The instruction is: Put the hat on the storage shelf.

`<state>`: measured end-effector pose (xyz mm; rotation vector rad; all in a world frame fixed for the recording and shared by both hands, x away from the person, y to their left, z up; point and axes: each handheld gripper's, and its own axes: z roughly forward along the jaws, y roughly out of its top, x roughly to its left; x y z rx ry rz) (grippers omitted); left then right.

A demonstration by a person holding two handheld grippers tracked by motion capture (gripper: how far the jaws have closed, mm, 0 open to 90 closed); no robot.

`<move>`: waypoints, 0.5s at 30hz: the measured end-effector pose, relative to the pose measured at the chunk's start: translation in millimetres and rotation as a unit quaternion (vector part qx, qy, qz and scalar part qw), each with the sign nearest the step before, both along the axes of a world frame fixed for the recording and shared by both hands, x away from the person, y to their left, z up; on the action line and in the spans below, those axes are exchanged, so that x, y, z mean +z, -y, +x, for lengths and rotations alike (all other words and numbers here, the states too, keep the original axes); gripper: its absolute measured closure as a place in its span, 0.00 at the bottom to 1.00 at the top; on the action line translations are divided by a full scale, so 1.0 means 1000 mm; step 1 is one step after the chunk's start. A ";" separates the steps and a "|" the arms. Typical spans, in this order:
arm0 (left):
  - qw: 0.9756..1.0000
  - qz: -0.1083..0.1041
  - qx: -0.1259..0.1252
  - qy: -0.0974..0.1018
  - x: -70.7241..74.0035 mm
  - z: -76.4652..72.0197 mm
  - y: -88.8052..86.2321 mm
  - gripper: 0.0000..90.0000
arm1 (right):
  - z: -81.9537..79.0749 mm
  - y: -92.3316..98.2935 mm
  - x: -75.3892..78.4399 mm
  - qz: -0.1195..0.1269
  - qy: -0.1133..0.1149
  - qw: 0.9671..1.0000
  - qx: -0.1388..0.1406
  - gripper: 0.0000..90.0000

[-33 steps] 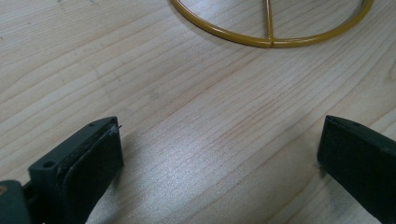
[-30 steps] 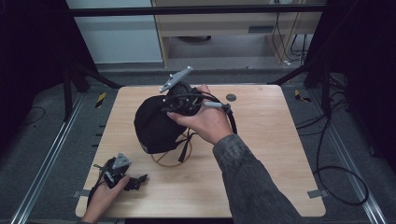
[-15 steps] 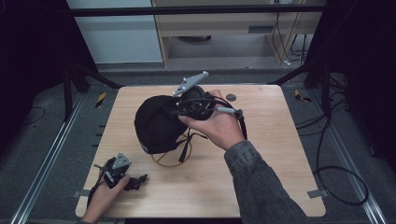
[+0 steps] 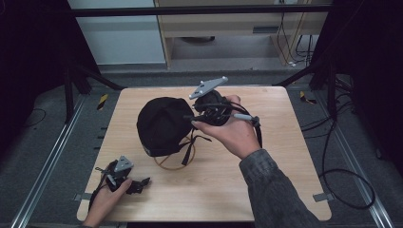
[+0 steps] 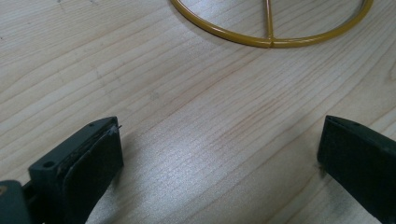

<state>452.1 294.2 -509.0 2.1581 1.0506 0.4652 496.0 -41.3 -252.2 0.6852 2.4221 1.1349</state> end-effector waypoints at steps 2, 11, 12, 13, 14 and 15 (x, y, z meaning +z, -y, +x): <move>1.000 -0.001 0.000 -0.001 0.000 0.000 0.000 0.00 | -0.001 0.004 -0.001 -0.003 -0.001 1.000 -0.004 0.56; 1.000 0.000 -0.001 0.000 0.000 0.000 0.000 0.00 | -0.005 0.022 -0.002 0.002 0.004 1.000 -0.026 0.40; 1.000 0.000 -0.001 0.000 0.000 0.000 0.000 0.00 | -0.005 0.022 -0.002 0.002 0.004 1.000 -0.026 0.40; 1.000 -0.001 -0.001 0.000 0.000 0.000 0.000 0.00 | -0.006 0.026 -0.002 0.003 0.006 1.000 -0.030 0.34; 1.000 -0.001 -0.001 0.000 0.000 0.000 0.000 0.00 | -0.006 0.026 -0.002 0.003 0.006 1.000 -0.030 0.34; 1.000 0.000 -0.001 0.000 0.000 0.000 0.000 0.00 | -0.007 0.029 -0.003 0.004 0.005 0.999 -0.035 0.29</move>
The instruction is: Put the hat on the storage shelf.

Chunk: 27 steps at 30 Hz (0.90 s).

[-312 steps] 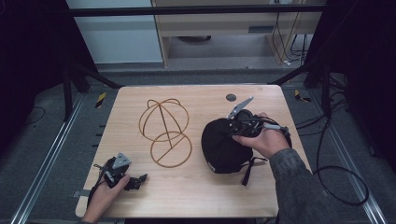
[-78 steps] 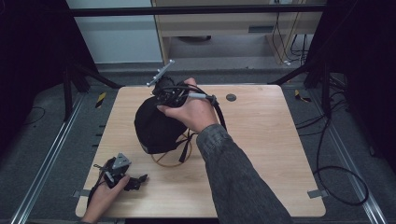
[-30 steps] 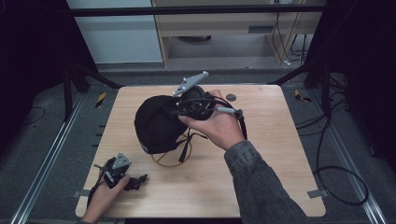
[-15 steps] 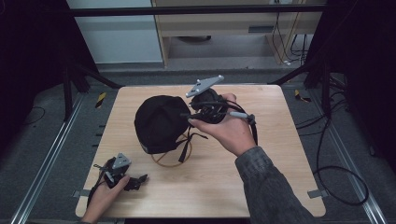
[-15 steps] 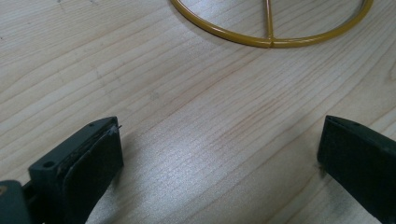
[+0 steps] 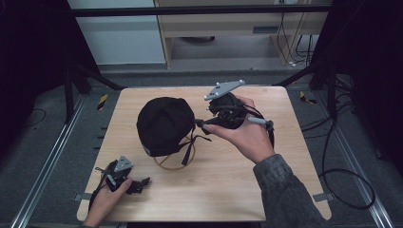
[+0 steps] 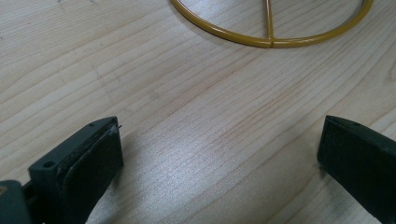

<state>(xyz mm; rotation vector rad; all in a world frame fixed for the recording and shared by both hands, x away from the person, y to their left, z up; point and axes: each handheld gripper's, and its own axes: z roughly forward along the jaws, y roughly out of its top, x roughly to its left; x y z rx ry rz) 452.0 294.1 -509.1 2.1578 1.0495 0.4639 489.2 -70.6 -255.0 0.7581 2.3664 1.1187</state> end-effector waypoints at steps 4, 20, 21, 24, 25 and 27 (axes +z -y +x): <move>1.000 0.000 0.000 0.000 0.000 0.000 0.000 0.00 | -0.002 0.008 -0.002 0.002 0.001 1.000 -0.014 0.22; 1.000 0.000 0.000 0.000 0.000 0.000 0.000 0.00 | -0.015 0.055 -0.025 -0.034 -0.014 0.999 -0.040 0.11; 1.000 0.000 0.000 0.001 0.000 0.000 0.000 0.00 | -0.015 0.057 -0.028 -0.036 -0.015 0.998 -0.042 0.11; 1.000 -0.001 0.001 0.000 0.000 0.000 0.000 0.00 | -0.017 0.066 -0.040 -0.049 -0.024 0.998 -0.043 0.10; 1.000 0.001 -0.001 0.000 0.000 0.000 0.000 0.00 | -0.018 0.068 -0.044 -0.056 -0.025 0.997 -0.044 0.10; 1.000 0.002 -0.001 0.000 0.000 0.000 0.000 0.00 | -0.018 0.072 -0.055 -0.065 -0.034 0.996 -0.045 0.09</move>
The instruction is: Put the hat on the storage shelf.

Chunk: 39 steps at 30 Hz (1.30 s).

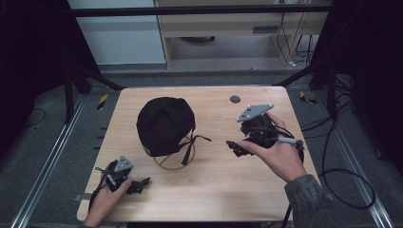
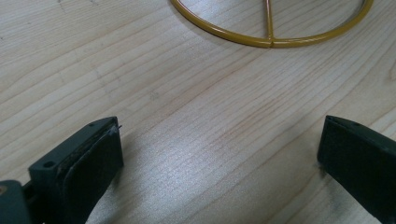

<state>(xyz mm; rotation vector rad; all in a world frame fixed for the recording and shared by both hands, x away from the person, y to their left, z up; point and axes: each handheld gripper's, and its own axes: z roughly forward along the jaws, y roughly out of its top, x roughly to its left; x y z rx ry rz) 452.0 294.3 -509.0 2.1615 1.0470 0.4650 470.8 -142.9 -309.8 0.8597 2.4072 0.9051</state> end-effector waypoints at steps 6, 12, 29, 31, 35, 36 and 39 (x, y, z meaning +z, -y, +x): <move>1.000 0.000 0.000 0.000 0.000 0.000 0.000 0.00 | -0.001 0.010 -0.035 -0.027 -0.025 0.999 -0.009 0.15; 1.000 0.000 0.000 0.000 0.000 0.000 0.000 0.00 | -0.001 0.019 -0.065 -0.030 -0.045 0.998 -0.022 0.18; 1.000 0.000 0.001 0.000 0.000 0.000 0.000 0.00 | 0.006 0.048 -0.155 0.006 -0.098 0.991 -0.090 0.19; 1.000 0.000 0.001 0.000 0.000 0.000 0.000 0.00 | 0.008 0.050 -0.161 0.013 -0.095 0.990 -0.099 0.19; 1.000 0.000 0.001 0.000 0.000 0.000 0.000 0.00 | 0.010 0.053 -0.168 0.021 -0.094 0.989 -0.112 0.18; 1.000 0.000 0.001 0.000 0.000 0.000 0.000 0.00 | 0.010 0.053 -0.168 0.021 -0.094 0.989 -0.112 0.18; 1.000 0.000 0.001 0.000 0.000 0.000 0.000 0.00 | 0.011 0.054 -0.174 0.028 -0.097 0.988 -0.119 0.18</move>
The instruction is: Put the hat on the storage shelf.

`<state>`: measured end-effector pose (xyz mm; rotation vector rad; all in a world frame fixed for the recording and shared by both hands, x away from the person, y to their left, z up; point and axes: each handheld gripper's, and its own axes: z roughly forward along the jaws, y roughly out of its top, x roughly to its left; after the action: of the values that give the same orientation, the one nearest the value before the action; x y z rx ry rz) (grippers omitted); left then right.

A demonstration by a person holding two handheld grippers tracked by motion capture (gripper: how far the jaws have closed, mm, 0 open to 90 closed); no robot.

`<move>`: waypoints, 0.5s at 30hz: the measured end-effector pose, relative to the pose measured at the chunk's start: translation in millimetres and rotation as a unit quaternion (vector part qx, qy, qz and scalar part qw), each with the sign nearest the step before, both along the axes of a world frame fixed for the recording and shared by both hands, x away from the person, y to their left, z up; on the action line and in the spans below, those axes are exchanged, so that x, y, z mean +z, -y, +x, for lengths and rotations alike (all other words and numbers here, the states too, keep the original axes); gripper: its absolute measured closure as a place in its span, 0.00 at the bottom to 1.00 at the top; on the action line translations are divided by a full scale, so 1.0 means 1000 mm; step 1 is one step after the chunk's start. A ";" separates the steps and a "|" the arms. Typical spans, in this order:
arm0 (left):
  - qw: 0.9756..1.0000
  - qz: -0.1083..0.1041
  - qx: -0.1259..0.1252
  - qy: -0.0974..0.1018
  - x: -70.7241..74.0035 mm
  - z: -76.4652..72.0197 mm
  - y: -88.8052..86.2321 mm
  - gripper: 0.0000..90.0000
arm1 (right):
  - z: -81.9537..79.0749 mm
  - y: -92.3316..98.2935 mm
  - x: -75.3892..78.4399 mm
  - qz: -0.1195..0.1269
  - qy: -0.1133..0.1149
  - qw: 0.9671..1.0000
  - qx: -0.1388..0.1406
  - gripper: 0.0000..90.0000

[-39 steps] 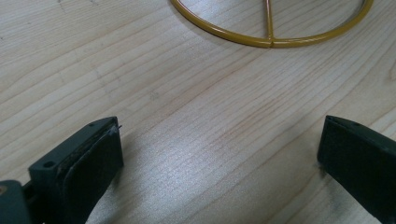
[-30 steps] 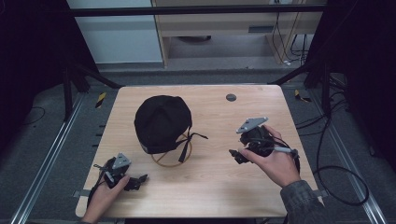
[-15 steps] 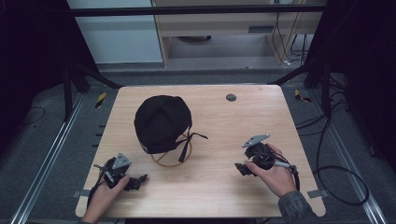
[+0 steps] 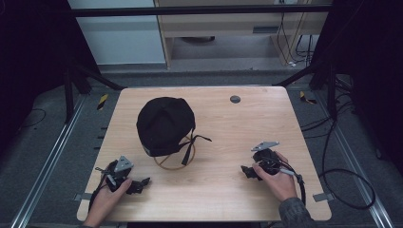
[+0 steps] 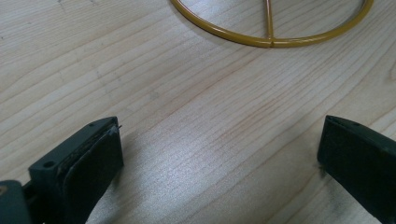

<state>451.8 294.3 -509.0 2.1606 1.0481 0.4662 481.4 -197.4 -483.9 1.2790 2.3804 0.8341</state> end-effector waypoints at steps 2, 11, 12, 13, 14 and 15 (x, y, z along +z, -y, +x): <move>1.000 0.000 0.000 0.000 0.000 0.000 0.000 0.00 | 0.000 0.001 -0.004 0.000 -0.003 1.000 -0.003 0.18; 1.000 0.000 0.000 0.000 0.000 0.000 0.000 0.00 | 0.001 0.000 -0.009 0.005 -0.010 1.000 -0.007 0.18; 1.000 0.000 0.000 0.000 0.000 0.000 0.000 0.00 | 0.001 -0.002 -0.012 0.005 -0.013 1.000 -0.009 0.17; 1.000 0.000 0.000 0.000 0.000 0.000 0.000 0.00 | 0.001 -0.002 -0.012 0.005 -0.013 1.000 -0.009 0.17; 1.000 0.000 0.000 0.000 0.000 0.000 0.000 0.00 | 0.002 -0.002 -0.013 0.001 -0.005 1.000 -0.006 0.16; 1.000 0.000 0.000 0.000 0.000 0.000 0.000 0.00 | 0.001 -0.004 -0.013 0.005 -0.005 1.000 -0.008 0.17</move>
<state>451.8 294.3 -509.0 2.1606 1.0480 0.4662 482.8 -193.7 -496.8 1.3073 2.3729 0.8369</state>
